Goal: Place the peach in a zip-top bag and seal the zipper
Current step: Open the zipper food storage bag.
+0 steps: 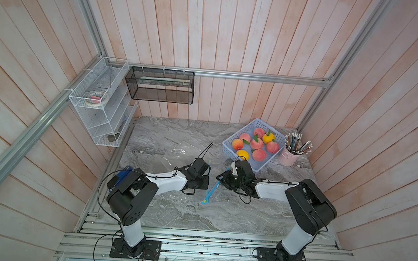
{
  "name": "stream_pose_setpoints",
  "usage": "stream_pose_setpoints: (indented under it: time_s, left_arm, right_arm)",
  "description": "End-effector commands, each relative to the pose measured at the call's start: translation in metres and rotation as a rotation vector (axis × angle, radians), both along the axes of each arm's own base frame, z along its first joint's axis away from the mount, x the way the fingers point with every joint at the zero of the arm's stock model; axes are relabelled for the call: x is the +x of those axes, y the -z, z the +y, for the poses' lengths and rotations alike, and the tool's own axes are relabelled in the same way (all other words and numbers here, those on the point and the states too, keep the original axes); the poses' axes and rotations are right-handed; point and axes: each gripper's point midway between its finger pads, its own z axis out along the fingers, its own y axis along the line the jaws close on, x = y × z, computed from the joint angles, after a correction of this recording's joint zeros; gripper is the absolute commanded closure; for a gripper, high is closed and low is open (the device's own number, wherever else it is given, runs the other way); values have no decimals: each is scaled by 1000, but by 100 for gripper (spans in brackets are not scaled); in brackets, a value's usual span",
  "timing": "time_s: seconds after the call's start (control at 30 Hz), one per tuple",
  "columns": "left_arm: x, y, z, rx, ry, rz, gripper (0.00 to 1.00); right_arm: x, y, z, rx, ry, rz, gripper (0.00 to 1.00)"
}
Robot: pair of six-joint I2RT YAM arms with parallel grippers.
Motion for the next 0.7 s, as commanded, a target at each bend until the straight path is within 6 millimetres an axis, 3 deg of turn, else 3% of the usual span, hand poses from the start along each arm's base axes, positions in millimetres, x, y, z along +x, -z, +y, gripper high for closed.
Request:
stream_pose_setpoints:
  time_s: [0.0,0.27,0.67]
  left_arm:
    - [-5,17,9,39,-19,39,59]
    - [-12,34,17,84,-28,84,68]
    - [-19,47,22,107,-12,116,74]
  right_arm:
    - [5,-2,9,30,-7,1,64]
    - [15,-15,18,126,13,-48,72]
    - [31,0,18,111,31,-53,73]
